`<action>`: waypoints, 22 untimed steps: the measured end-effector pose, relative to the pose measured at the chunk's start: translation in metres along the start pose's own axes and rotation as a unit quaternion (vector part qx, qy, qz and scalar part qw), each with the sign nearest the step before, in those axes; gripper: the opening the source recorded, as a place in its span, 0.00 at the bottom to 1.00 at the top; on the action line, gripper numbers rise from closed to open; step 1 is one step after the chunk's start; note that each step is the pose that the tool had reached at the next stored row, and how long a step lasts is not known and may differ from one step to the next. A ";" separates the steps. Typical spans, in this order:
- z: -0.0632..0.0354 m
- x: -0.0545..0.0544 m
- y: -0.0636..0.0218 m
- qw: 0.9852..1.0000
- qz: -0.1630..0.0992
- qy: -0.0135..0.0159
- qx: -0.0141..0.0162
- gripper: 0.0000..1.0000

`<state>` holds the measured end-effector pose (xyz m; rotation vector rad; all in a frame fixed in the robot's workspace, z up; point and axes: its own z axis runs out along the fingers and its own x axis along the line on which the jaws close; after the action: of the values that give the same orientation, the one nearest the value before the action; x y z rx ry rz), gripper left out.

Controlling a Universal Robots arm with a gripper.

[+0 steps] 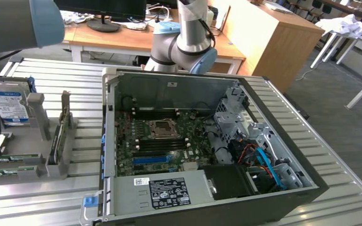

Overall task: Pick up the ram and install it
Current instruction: 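Pick up the ram and move it above insertion slot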

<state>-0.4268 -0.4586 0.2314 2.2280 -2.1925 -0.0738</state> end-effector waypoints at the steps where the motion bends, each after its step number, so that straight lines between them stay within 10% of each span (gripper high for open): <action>1: 0.0014 0.000 -0.0001 1.000 0.000 0.000 0.000 0.36; 22: 0.0228 0.001 -0.0011 1.000 0.000 0.000 0.000 0.36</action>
<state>-0.4266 -0.4587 0.2085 2.2280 -2.1925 -0.0739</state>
